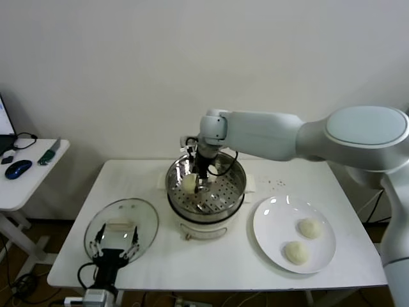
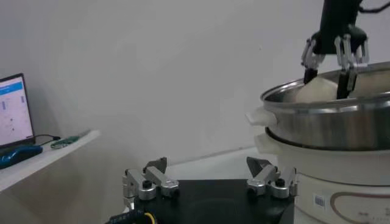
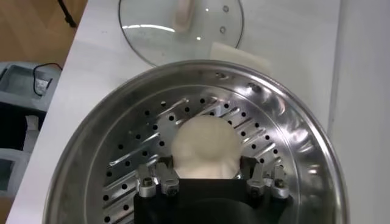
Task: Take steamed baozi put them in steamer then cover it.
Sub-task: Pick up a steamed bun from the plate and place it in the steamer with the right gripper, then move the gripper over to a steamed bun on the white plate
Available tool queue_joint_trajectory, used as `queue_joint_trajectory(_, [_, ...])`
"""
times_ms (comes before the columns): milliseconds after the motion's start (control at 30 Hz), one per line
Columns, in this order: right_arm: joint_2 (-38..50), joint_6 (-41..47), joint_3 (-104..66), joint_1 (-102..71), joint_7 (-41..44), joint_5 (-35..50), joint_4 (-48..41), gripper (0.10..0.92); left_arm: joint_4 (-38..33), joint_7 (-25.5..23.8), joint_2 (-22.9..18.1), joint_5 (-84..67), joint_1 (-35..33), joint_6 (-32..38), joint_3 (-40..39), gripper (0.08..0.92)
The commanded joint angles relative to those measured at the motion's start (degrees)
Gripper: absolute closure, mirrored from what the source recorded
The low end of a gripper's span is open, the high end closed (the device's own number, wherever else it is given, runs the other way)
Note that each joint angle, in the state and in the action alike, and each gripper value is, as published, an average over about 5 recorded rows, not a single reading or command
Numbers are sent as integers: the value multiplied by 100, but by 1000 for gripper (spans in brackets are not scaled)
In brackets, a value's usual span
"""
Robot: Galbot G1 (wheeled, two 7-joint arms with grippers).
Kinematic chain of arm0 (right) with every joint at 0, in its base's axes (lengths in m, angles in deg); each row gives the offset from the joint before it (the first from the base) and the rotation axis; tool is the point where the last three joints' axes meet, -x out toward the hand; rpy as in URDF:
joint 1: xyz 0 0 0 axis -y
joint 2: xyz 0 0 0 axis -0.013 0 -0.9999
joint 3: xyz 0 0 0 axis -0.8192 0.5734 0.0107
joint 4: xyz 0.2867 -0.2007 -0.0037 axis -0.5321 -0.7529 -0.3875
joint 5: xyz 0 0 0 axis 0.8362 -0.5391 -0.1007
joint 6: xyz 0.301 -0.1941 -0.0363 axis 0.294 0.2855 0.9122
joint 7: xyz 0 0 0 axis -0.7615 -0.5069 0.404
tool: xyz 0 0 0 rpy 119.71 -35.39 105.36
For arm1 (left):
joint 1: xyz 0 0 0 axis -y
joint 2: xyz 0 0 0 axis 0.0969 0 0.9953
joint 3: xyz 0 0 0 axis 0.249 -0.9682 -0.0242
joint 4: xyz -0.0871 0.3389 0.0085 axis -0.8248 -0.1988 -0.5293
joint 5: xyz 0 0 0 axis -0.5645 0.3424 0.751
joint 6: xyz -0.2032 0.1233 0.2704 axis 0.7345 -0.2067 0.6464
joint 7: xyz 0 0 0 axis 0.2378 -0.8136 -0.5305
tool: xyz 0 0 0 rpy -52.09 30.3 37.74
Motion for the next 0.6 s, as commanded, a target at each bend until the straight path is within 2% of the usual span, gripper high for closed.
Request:
queue_joint_trajectory(33, [-262,12,35,-300,-25,-88,-249,326,21,9,12,-37,18,0,-3,177])
queue_joint_trajectory(233, [-303,33,0,-362,-37,-80,-348,289,62,-1,9,-51,38,6,-4,177])
queue_joint_trajectory(433, [-193,72,13,-237,16,-160,-288,213,84,22,3,-77,38,11,9,177])
queue_joint_trajectory(600, [136,-10,11,145,127,-162,-6,203,90,16,-7,-93,48,7,9,177])
